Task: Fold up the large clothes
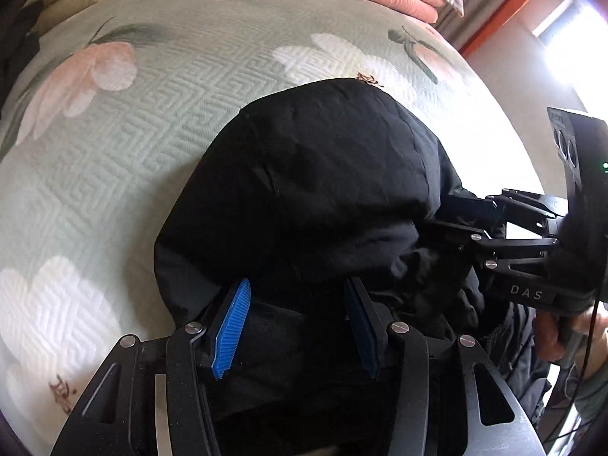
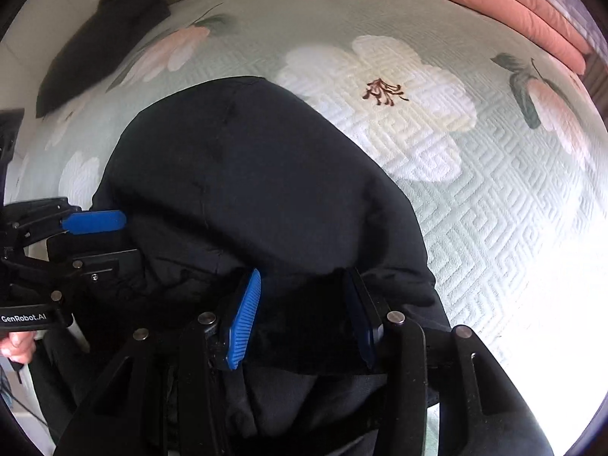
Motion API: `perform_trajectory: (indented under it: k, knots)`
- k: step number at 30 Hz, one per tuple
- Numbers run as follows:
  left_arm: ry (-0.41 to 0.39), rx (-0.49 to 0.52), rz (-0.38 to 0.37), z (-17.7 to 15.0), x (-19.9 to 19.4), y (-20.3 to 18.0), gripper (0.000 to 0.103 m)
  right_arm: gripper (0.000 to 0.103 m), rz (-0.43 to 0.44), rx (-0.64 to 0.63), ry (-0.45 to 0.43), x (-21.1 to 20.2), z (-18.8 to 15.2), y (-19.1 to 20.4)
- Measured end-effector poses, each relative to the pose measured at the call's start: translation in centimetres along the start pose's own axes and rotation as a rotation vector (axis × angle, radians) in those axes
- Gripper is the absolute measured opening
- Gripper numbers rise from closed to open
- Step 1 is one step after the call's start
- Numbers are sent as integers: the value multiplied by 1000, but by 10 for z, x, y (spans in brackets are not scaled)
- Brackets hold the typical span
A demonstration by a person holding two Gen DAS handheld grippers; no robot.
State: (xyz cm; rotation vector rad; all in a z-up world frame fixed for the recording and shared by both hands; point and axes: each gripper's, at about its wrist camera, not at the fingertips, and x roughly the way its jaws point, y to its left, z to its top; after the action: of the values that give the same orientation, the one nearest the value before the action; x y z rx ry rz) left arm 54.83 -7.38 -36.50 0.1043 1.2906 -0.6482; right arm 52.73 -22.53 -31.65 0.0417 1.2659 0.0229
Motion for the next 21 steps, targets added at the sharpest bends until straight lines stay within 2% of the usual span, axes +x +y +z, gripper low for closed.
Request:
perform_trajectory:
  k: [6, 8, 10, 13, 15, 18, 21]
  knots:
    - [-2, 11, -29, -4, -12, 1, 55, 47, -1, -14, 10, -5, 2, -1]
    - [-23, 24, -27, -6, -30, 0, 55, 48, -19, -38, -11, -24, 2, -1]
    - [-47, 60, 11, -12, -52, -4, 55, 49, -24, -40, -64, -49, -2, -7]
    - [-23, 54, 18, -24, -60, 1, 56, 50, -36, -12, -84, -66, -10, -23]
    - [9, 27, 18, -29, -50, 10, 59, 50, -37, 5, -55, -57, -15, -32]
    - [42, -25, 4, -31, -28, 21, 59, 50, -61, 29, 29, -23, -21, -40]
    - [29, -6, 22, -28, -28, 15, 59, 52, -43, 43, 20, -18, -24, -45]
